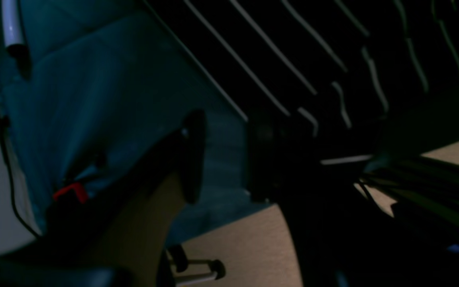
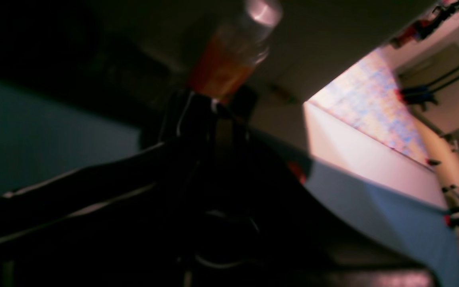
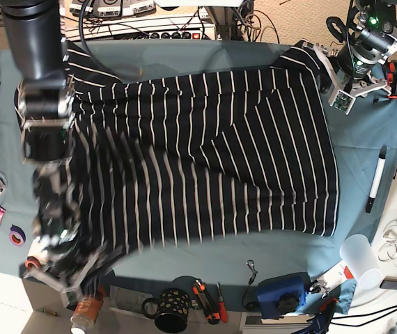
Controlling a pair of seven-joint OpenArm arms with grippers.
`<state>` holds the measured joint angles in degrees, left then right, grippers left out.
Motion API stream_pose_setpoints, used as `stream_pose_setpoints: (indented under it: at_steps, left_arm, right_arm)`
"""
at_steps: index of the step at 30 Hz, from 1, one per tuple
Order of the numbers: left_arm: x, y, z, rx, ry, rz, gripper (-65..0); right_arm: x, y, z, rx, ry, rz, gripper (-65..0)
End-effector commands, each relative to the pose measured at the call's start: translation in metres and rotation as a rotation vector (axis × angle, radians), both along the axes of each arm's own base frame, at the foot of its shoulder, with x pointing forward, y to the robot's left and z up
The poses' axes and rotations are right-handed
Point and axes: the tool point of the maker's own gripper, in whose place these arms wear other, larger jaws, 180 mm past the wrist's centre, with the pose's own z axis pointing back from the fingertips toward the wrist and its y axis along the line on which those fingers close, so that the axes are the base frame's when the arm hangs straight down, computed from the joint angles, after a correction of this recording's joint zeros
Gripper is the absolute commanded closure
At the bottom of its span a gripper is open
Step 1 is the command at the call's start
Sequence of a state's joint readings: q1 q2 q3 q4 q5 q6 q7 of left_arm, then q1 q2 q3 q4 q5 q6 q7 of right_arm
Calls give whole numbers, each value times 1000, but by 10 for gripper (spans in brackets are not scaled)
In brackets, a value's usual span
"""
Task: Layout the t-shirt on the table in an organized manner, then fold the t-shirt properly
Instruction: 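Drag the hem corner with the right gripper to straighten the shirt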
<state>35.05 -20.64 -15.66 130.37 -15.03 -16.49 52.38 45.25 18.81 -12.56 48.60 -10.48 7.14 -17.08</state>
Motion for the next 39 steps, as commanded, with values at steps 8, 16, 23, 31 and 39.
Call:
stream_pose_setpoints:
  at_steps: [8, 16, 23, 31, 39]
  left_arm:
    - [3, -5, 7, -32, -27, -8, -194]
    - [3, -5, 7, -34, -27, -7, -194]
    - [3, -5, 7, -33, -26, -7, -194]
    - [3, -6, 8, -35, -31, -7, -194]
    - [4, -6, 8, -37, -34, -8, -194]
  right_arm:
    - [27, -40, 53, 14, -133, -36, 0]
    - [28, -38, 57, 13, -153, -24, -160]
    - [27, -45, 61, 4, -162, -41, -159]
    - [17, -82, 63, 31, -88, -130, -160]
    - [9, -100, 70, 7, -90, -116, -159]
